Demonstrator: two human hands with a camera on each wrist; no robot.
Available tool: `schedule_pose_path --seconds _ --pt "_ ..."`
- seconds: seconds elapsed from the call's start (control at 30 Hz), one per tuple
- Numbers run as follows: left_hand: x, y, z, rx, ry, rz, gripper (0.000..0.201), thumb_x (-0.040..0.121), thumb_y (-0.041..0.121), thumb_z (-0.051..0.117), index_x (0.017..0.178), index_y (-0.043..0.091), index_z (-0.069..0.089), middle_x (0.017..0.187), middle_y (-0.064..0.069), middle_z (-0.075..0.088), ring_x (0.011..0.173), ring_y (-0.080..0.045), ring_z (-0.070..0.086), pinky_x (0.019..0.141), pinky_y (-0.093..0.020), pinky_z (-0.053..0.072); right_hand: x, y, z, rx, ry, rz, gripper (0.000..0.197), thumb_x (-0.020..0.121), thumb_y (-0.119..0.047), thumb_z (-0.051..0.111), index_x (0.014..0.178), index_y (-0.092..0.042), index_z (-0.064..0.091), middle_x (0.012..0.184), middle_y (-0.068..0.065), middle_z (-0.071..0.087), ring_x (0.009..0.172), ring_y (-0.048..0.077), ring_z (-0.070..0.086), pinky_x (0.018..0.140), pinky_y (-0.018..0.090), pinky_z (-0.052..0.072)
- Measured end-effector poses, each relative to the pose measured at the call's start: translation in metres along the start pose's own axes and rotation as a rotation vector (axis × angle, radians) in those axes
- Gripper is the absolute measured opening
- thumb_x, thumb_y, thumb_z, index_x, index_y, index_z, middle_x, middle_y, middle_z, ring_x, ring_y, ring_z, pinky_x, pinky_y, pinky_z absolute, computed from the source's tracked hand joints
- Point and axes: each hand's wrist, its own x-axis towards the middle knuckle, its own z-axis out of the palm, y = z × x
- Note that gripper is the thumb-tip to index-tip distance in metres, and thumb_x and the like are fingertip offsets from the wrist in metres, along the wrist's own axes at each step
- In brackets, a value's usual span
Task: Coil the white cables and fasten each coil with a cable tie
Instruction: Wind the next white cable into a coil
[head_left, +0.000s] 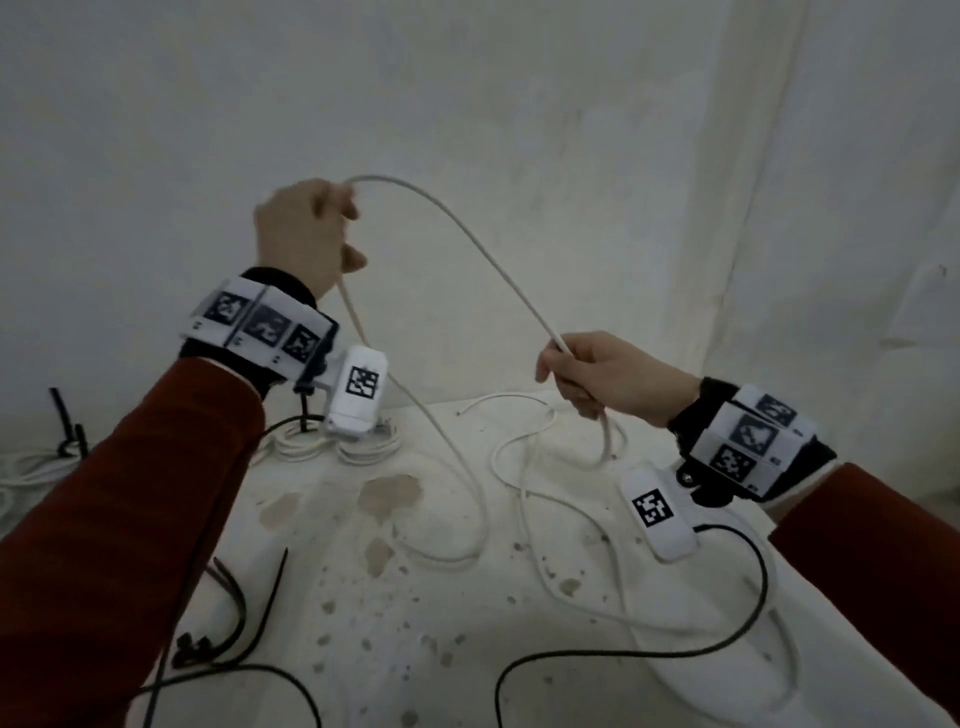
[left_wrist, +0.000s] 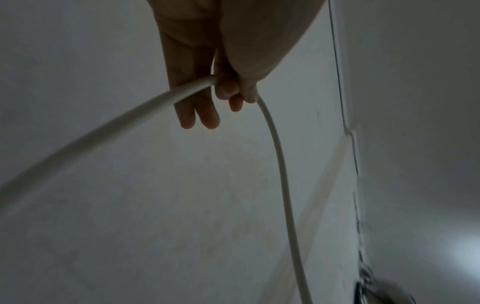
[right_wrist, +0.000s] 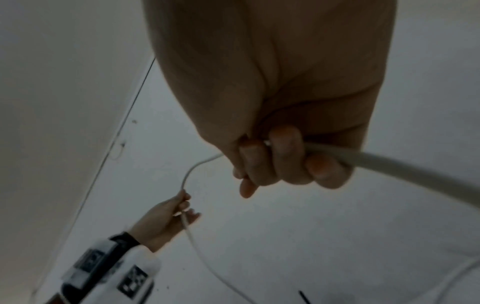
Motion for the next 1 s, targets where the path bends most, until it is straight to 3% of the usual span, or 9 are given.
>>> schedule_pose_path --seconds 0.17,0.3,0.37,0.5,0.6,0.67,0.77,0.9,1.0 --pt "0.0 -0.023 -0.031 -0.083 -0.077 -0.142 0.027 0.098 0.023 0.048 0.087 0.003 0.064 0.061 -0.008 0.051 0.041 -0.012 0.058 0.051 -0.027 0.057 -0.001 0.011 -0.011 -0.296 0.17 -0.014 0.041 0.099 -0.038 0.044 0.067 -0.018 0.057 0.055 -0.003 0.041 0.05 0.013 0.038 0.054 0.027 0.033" --pt "-0.025 -0.046 -0.023 -0.063 -0.232 -0.275 0.022 0.097 0.014 0.048 0.097 0.001 0.066 0.062 -0.009 0.056 0.05 -0.017 0.059 0.054 -0.025 0.056 0.012 -0.011 -0.028 0.214 0.32 -0.11 0.027 0.097 -0.007 0.041 0.076 -0.013 0.058 0.055 -0.009 0.039 0.047 0.009 0.033 0.053 0.027 0.029" --pt "-0.037 -0.054 -0.018 -0.018 -0.328 -0.28 0.019 0.095 0.012 0.051 0.1 0.002 0.066 0.065 -0.008 0.063 0.059 -0.019 0.062 0.065 -0.028 0.057 0.015 -0.028 -0.035 0.235 0.383 -0.222 0.027 0.096 -0.003 0.041 0.082 -0.015 0.061 0.058 -0.005 0.039 0.046 0.009 0.033 0.05 0.027 0.033" --pt "-0.047 -0.051 -0.013 -0.008 -0.385 -0.226 0.021 0.091 0.023 0.06 0.109 0.012 0.058 0.085 -0.005 0.068 0.077 -0.02 0.068 0.079 -0.034 0.054 0.016 -0.064 -0.044 0.123 0.488 -0.417 0.023 0.098 -0.013 0.046 0.092 -0.021 0.066 0.052 -0.004 0.033 0.045 0.011 0.028 0.042 0.022 0.028" --pt "-0.042 -0.033 -0.013 -0.098 -0.347 -0.103 0.018 0.097 0.026 0.049 0.112 0.018 0.053 0.08 -0.002 0.058 0.068 -0.019 0.064 0.078 -0.038 0.054 0.021 -0.086 -0.054 0.298 0.431 -0.448 0.015 0.091 -0.021 0.052 0.08 -0.017 0.061 0.053 -0.006 0.03 0.047 0.012 0.022 0.044 0.021 0.021" --pt "-0.036 -0.016 -0.014 -0.147 -0.335 0.004 0.017 0.101 0.025 0.04 0.108 0.021 0.055 0.074 0.0 0.05 0.063 -0.017 0.055 0.074 -0.039 0.054 0.023 -0.1 -0.062 0.428 0.393 -0.442 0.016 0.085 -0.026 0.051 0.076 -0.016 0.058 0.056 -0.005 0.031 0.049 0.013 0.022 0.045 0.021 0.018" --pt "-0.027 0.014 -0.013 -0.216 -0.364 0.102 0.023 0.103 0.021 0.033 0.105 0.022 0.056 0.072 0.003 0.043 0.059 -0.013 0.046 0.063 -0.032 0.054 0.028 -0.116 -0.069 0.419 0.425 -0.511 0.026 0.098 -0.024 0.046 0.078 -0.015 0.06 0.06 -0.005 0.034 0.05 0.011 0.026 0.046 0.021 0.023" --pt "-0.02 0.051 -0.009 -0.251 -0.349 0.185 0.022 0.102 0.016 0.034 0.107 0.019 0.055 0.072 0.004 0.041 0.057 -0.01 0.037 0.05 -0.022 0.036 0.035 -0.134 -0.072 0.275 0.503 -0.55 0.026 0.101 -0.027 0.046 0.084 -0.017 0.064 0.057 -0.006 0.036 0.047 0.013 0.026 0.044 0.022 0.022" --pt "-0.015 0.079 -0.007 -0.262 -0.334 0.279 0.02 0.102 0.026 0.035 0.104 0.02 0.055 0.071 0.005 0.041 0.054 -0.007 0.035 0.047 -0.016 0.031 0.039 -0.143 -0.068 0.199 0.504 -0.545 0.026 0.101 -0.03 0.046 0.087 -0.018 0.065 0.048 -0.007 0.032 0.042 0.012 0.02 0.041 0.019 0.018"
